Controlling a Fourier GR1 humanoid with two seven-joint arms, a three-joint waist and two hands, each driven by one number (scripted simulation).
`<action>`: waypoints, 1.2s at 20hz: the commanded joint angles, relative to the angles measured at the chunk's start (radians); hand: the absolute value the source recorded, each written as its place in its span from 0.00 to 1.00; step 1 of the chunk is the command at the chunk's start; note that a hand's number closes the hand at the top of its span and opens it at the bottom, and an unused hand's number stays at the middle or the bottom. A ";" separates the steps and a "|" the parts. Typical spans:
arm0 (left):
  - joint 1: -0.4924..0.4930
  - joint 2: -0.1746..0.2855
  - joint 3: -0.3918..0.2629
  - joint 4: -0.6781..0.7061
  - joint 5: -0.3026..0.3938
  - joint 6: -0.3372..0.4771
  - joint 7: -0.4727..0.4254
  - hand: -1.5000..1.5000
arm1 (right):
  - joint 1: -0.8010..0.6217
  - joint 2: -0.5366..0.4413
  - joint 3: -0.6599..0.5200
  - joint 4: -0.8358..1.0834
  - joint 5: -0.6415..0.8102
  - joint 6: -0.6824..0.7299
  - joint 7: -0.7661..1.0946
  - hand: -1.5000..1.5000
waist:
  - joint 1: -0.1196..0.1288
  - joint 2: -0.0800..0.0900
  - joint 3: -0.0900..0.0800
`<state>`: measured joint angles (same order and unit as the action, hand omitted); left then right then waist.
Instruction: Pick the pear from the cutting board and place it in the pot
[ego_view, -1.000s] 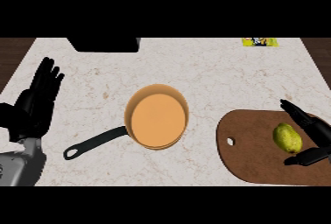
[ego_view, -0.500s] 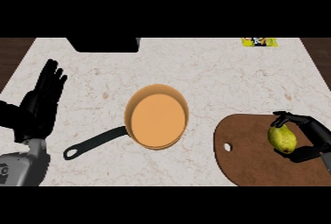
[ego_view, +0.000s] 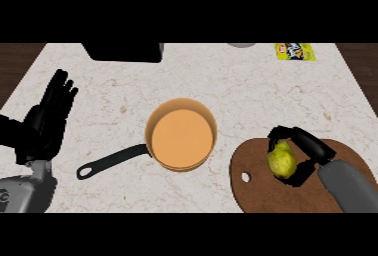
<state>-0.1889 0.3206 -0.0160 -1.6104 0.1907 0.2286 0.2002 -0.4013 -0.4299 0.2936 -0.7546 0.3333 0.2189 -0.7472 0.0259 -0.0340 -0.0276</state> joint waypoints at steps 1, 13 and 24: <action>-0.012 0.000 -0.016 0.008 -0.001 -0.013 0.012 0.50 | -0.063 0.121 0.167 -0.092 0.152 -0.064 0.111 1.00 | 0.044 -0.017 -0.003; 0.015 -0.004 0.014 0.040 0.000 0.016 0.016 0.50 | -0.082 0.426 0.299 -0.417 0.219 -0.349 0.625 1.00 | -0.052 -0.043 0.019; 0.035 0.010 0.047 0.046 0.000 0.018 -0.018 0.50 | -0.148 0.430 0.459 -0.793 0.411 -0.636 1.241 1.00 | -0.077 -0.025 0.019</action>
<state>-0.1628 0.3286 0.0161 -1.5696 0.1842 0.2487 0.1996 -0.5244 -0.0043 0.6945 -1.4418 0.6649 -0.3515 0.2763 -0.0466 -0.0688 -0.0080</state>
